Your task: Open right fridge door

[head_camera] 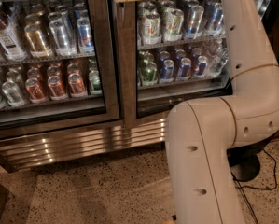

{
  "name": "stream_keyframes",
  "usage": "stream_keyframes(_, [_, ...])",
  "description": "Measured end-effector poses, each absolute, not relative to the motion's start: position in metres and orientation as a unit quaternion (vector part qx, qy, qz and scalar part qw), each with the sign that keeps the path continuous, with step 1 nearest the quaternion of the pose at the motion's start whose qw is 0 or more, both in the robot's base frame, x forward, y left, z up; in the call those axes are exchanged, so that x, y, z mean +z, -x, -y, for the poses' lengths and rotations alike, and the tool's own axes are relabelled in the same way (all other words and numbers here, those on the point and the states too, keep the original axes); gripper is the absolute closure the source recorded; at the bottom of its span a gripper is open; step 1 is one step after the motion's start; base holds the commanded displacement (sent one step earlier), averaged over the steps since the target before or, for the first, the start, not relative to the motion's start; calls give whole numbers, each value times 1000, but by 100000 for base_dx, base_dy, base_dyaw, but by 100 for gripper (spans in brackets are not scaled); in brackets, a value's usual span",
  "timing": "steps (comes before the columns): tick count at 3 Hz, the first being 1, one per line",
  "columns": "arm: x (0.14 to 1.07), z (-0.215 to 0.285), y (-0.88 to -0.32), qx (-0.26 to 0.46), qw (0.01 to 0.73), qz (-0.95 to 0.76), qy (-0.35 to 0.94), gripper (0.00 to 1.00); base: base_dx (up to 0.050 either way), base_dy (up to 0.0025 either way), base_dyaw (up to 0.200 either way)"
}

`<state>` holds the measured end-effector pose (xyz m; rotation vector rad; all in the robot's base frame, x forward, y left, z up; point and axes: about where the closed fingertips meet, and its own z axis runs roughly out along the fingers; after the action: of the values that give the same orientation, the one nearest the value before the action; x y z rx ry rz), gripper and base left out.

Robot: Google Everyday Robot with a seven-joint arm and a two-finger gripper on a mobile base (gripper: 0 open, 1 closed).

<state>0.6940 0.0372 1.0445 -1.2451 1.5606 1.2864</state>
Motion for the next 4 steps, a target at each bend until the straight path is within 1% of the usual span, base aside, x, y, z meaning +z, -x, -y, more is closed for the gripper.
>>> stream_keyframes(4, [1047,-32,-687,508,365,-612,484,100,0,0,0])
